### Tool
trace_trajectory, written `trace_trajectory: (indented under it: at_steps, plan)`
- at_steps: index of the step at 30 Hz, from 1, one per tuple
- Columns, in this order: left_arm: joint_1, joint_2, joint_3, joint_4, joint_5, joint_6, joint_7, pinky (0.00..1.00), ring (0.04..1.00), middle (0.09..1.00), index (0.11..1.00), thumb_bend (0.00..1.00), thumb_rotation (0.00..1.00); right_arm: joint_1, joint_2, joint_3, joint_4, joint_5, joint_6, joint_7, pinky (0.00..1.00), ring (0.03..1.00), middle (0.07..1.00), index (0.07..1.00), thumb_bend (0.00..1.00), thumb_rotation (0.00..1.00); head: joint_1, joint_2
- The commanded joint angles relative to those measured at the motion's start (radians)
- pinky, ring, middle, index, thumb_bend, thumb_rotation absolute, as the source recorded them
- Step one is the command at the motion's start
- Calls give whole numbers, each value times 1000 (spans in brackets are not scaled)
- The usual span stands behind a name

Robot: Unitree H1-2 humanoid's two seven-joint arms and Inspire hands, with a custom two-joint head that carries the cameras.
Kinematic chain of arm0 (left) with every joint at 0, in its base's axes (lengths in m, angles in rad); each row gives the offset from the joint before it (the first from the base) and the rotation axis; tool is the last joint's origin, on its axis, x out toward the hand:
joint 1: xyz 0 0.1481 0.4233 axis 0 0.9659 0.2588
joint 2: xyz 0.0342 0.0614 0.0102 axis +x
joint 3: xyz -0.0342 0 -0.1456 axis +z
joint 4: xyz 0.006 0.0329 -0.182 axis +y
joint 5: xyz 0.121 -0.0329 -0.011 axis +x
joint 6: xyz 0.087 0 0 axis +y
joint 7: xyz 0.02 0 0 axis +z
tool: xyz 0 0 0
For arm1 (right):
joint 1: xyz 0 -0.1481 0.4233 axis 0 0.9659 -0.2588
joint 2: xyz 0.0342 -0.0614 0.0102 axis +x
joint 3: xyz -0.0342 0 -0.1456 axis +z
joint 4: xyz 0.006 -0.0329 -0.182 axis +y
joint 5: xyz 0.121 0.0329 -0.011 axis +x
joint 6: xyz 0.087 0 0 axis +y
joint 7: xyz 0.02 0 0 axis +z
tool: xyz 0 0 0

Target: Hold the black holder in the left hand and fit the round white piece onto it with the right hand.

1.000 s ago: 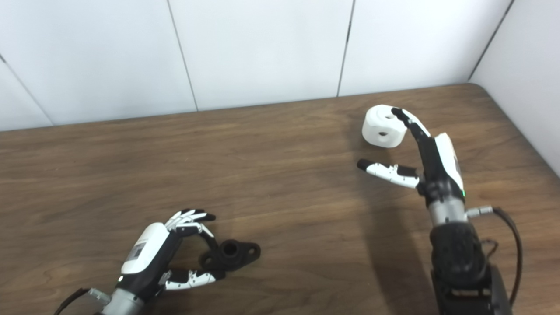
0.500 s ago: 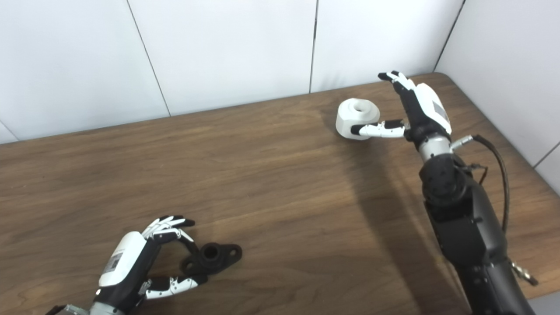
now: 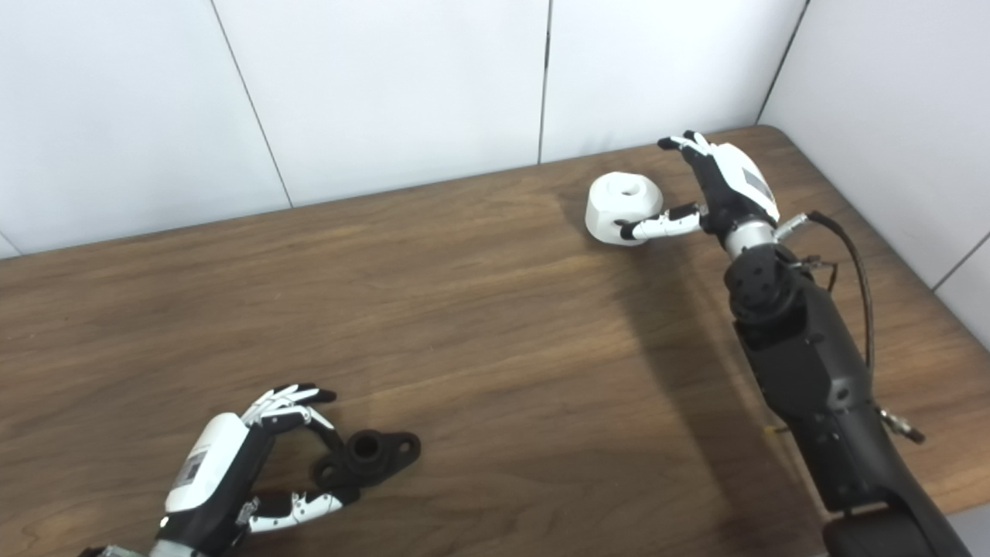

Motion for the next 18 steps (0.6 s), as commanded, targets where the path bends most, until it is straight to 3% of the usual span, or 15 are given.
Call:
trace_trajectory:
  at_steps: [1, 18]
  plan:
    - [36, 21, -3, 20, -3, 42, -44, 909, 888, 812, 487, 515, 40, -57, -40, 10, 3, -18, -17, -4, 882, 1000, 970, 855, 867, 232, -1, 0]
    - [44, 13, -9, 7, 16, 53, -50, 894, 883, 809, 487, 516, 40, -159, -25, 83, 130, -39, 33, 6, 840, 985, 943, 787, 875, 273, 10, -4]
